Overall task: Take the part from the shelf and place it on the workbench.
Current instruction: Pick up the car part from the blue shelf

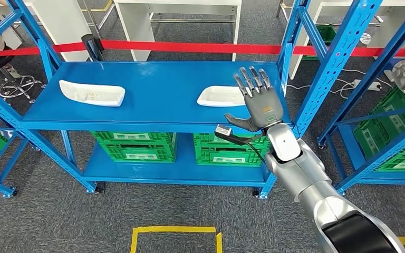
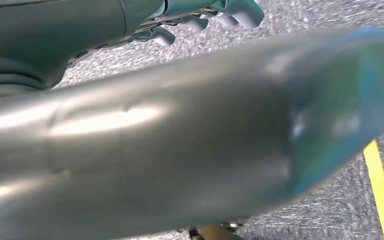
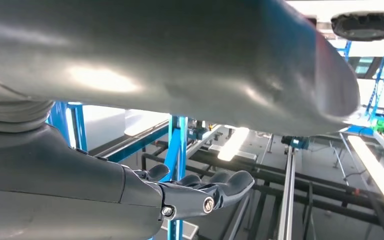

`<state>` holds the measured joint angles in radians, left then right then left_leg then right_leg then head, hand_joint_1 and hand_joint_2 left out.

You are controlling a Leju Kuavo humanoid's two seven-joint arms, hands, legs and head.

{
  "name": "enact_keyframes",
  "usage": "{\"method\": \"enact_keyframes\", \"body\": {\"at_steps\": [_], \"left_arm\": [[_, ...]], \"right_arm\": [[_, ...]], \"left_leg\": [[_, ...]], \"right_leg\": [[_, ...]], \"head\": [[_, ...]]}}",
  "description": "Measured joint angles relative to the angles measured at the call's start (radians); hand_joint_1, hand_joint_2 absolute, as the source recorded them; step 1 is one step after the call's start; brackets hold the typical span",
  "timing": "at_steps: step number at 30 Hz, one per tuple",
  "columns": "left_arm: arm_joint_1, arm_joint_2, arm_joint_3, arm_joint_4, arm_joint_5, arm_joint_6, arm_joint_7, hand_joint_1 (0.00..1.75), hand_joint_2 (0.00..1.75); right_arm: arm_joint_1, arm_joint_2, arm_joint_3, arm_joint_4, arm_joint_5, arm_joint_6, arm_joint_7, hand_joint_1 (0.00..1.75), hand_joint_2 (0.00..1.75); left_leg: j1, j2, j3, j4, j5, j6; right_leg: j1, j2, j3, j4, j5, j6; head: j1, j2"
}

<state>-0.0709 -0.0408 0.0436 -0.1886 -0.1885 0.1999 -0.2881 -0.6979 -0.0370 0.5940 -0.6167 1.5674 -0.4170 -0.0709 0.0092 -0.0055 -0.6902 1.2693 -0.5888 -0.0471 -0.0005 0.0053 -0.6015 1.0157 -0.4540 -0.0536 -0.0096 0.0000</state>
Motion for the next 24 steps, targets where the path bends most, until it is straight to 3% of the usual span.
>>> {"method": "enact_keyframes", "body": {"at_steps": [1,2,4,5,7,10,12,14,15,16,17,18,20,22,24], "left_arm": [[0.002,0.0,0.0,0.0,0.0,0.0,0.0,0.0,0.0],[0.003,0.0,0.0,0.0,0.001,0.0,0.0,0.0,0.0],[0.004,0.0,0.0,0.0,0.001,0.0,0.0,0.0,0.0],[0.003,0.0,0.0,0.0,0.001,0.0,0.0,0.0,0.0],[0.001,0.0,0.001,0.0,0.002,0.0,0.002,0.0,0.0],[0.002,-0.004,0.004,0.0,0.004,0.0,0.002,0.0,0.0],[0.0,-0.008,0.008,0.0,0.004,0.0,0.0,0.0,0.0],[-0.002,-0.008,0.01,0.0,0.004,0.0,0.0,0.0,0.0],[-0.001,-0.008,0.01,0.0,0.004,0.0,0.0,0.0,0.0],[0.0,-0.009,0.01,0.0,0.004,0.0,0.0,0.0,0.0],[0.0,-0.01,0.01,0.0,0.004,0.0,0.0,0.0,0.0],[0.001,-0.012,0.01,0.0,0.004,0.0,0.0,0.0,0.0],[0.0,-0.016,0.01,0.0,0.003,0.0,-0.001,0.0,0.0],[0.0,-0.018,0.01,0.0,0.002,0.0,-0.001,0.0,0.0],[0.0,-0.019,0.01,0.0,0.002,0.0,0.001,0.0,0.0]], "right_arm": [[0.0,0.0,0.0,0.0,-0.001,0.0,-0.001,0.0,0.0],[0.0,0.0,-0.001,0.0,-0.003,0.0,-0.002,0.0,0.0],[-0.001,0.0,-0.002,0.001,-0.006,-0.002,-0.004,0.0,0.0],[-0.002,0.0,-0.003,0.001,-0.007,-0.002,-0.006,0.0,0.0],[-0.005,0.001,-0.004,0.001,-0.013,-0.002,-0.019,0.0,0.0],[-0.012,0.004,-0.011,0.005,-0.039,0.001,-0.061,0.0,0.0],[-0.02,0.006,-0.015,0.009,-0.058,0.002,-0.09,0.0,0.0],[-0.022,0.006,-0.016,0.017,-0.067,0.002,-0.106,0.0,0.0],[-0.02,0.006,-0.016,0.021,-0.069,0.002,-0.11,0.0,0.0],[-0.018,0.006,-0.016,0.025,-0.07,0.002,-0.115,0.0,0.0],[-0.017,0.006,-0.016,0.029,-0.073,0.003,-0.12,0.0,0.0],[-0.017,0.006,-0.016,0.032,-0.077,0.006,-0.128,0.0,0.0],[-0.02,0.006,-0.016,0.038,-0.086,0.013,-0.144,0.0,0.0],[-0.022,0.007,-0.016,0.043,-0.092,0.018,-0.156,0.0,0.0],[-0.022,0.007,-0.017,0.048,-0.097,0.019,-0.163,0.0,0.0]], "left_leg": [[0.001,0.0,-0.016,0.008,0.007,-0.001],[0.003,0.0,-0.014,-0.019,0.035,0.0],[0.004,0.001,0.031,-0.147,0.119,0.002],[0.002,0.003,0.054,-0.204,0.138,0.004],[-0.003,0.004,0.077,-0.254,0.144,0.019],[-0.002,0.003,0.088,-0.259,0.148,0.041],[0.001,0.003,0.097,-0.264,0.146,0.053],[0.001,0.003,0.103,-0.264,0.138,0.061],[0.001,0.002,0.106,-0.264,0.134,0.063],[0.0,0.001,0.11,-0.263,0.129,0.064],[0.0,0.0,0.115,-0.261,0.124,0.063],[0.0,-0.001,0.121,-0.26,0.117,0.061],[-0.001,-0.003,0.133,-0.256,0.103,0.054],[-0.004,-0.004,0.138,-0.255,0.091,0.044],[-0.005,-0.003,0.143,-0.26,0.085,0.034]], "right_leg": [[-0.001,0.001,0.005,0.001,-0.005,0.001],[-0.002,0.002,0.011,0.001,-0.01,0.004],[-0.004,0.002,0.028,0.003,-0.023,0.011],[-0.004,0.001,0.034,0.004,-0.028,0.016],[-0.003,0.001,0.038,0.004,-0.037,0.027],[-0.003,0.0,0.038,0.01,-0.049,0.046],[-0.004,0.0,0.006,0.075,-0.078,0.057],[-0.005,-0.001,-0.074,0.21,-0.125,0.065],[-0.006,-0.001,-0.115,0.27,-0.137,0.067],[-0.006,-0.001,-0.142,0.298,-0.131,0.067],[-0.005,-0.001,-0.149,0.286,-0.105,0.066],[-0.005,-0.001,-0.135,0.235,-0.063,0.063],[-0.003,-0.002,-0.078,0.093,0.011,0.054],[0.001,-0.002,-0.044,0.017,0.027,0.044],[0.002,0.0,-0.036,0.011,0.017,0.034]], "head": [[0.0,0.0],[0.0,0.0],[0.0,0.0],[0.0,0.0],[0.0,0.0],[0.0,0.0],[0.002,0.0],[0.002,0.0],[0.002,0.0],[0.002,0.0],[0.002,0.0],[0.003,0.0],[0.004,0.0],[0.004,0.0],[0.004,0.0]]}}
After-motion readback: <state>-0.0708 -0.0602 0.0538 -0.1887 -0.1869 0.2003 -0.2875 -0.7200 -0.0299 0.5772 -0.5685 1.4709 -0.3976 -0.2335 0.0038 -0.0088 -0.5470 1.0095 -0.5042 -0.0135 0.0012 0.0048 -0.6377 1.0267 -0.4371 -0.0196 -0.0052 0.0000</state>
